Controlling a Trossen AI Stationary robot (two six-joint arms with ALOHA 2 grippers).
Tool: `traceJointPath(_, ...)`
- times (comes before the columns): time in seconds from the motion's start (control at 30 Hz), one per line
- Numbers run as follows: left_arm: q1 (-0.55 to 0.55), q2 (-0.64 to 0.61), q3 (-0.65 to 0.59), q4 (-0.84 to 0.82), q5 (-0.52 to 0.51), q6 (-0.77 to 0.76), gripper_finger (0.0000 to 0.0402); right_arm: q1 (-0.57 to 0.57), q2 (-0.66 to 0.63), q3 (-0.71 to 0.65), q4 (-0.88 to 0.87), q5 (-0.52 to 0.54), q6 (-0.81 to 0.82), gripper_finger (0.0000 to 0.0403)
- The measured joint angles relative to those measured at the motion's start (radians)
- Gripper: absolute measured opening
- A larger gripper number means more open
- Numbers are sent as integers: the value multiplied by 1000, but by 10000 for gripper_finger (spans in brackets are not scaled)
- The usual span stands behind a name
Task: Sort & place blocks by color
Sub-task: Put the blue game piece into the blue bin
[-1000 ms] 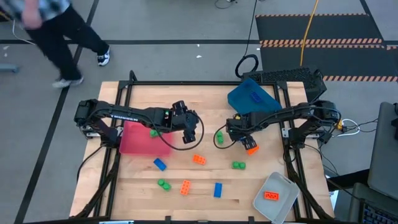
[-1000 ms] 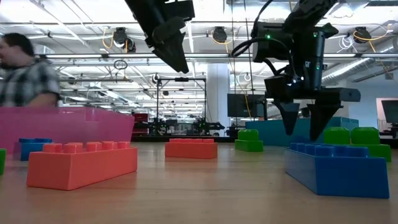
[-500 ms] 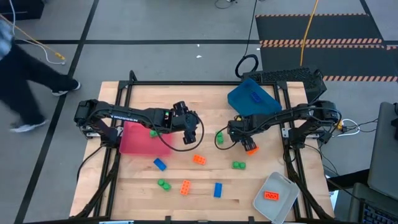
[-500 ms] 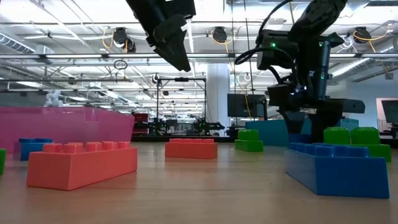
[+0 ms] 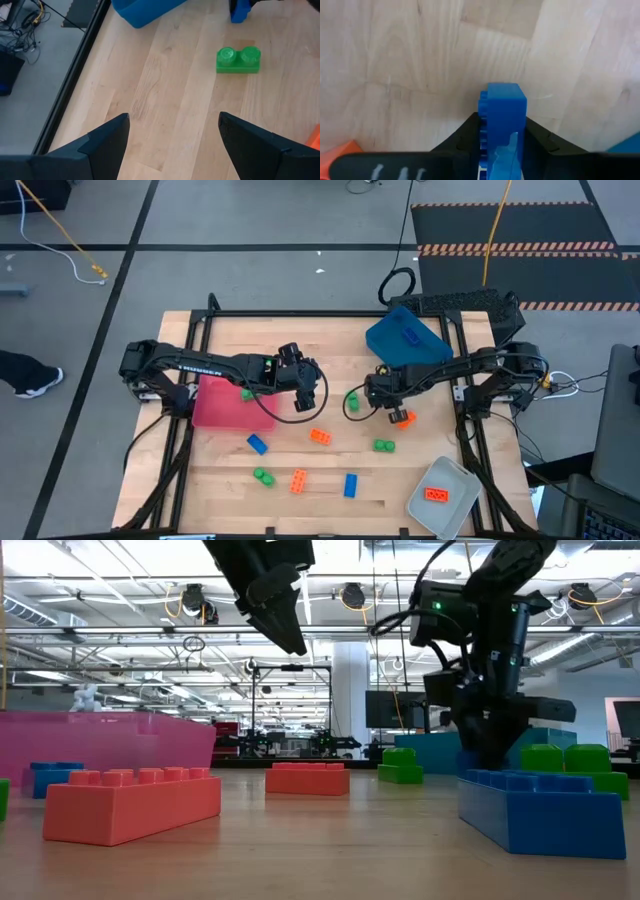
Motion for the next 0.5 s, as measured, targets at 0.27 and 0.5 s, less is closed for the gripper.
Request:
traceJointPath(0.27, -1, 0, 0, -3, 0, 1, 308, 0, -85, 106, -39, 71, -13, 84)
traceJointPath(0.5, -1, 0, 0, -3, -1, -2, 308, -55, -207, 248, -133, 274, 41, 84)
